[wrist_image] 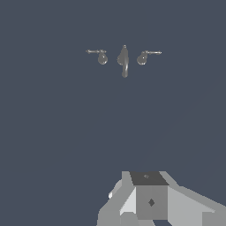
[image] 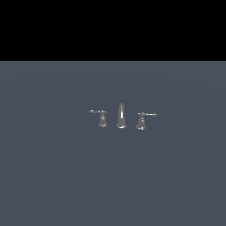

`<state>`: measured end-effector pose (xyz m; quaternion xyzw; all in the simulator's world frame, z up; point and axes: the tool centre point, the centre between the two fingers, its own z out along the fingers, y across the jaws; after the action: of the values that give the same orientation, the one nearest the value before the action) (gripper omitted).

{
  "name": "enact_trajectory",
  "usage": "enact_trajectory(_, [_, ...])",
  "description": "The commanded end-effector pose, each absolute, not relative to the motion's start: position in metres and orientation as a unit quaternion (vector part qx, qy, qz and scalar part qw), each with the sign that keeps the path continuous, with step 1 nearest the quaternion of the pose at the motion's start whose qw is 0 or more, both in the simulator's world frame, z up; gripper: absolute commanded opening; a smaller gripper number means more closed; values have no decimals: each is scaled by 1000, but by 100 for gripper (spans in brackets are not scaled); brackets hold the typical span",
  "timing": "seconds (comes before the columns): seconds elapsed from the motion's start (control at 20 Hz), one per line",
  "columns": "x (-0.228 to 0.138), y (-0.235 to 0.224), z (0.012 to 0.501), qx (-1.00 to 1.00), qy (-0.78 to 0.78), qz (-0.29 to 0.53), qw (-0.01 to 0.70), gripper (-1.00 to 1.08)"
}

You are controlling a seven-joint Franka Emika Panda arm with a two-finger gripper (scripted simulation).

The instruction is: Turn on the faucet by rotating a designated handle.

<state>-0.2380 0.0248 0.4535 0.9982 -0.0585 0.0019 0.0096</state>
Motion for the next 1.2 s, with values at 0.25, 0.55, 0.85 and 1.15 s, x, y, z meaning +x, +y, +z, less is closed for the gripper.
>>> enact_trajectory(0.25, [-218,52,418,991,-131,1,8,-100])
enact_trajectory(0.55, [-196,73,387,981,-194,1,7,-100])
enact_trajectory(0.85, [-172,92,356,967,-256,0,5,-100])
enact_trajectory(1.15, [-146,107,326,949,-316,0,4,-100])
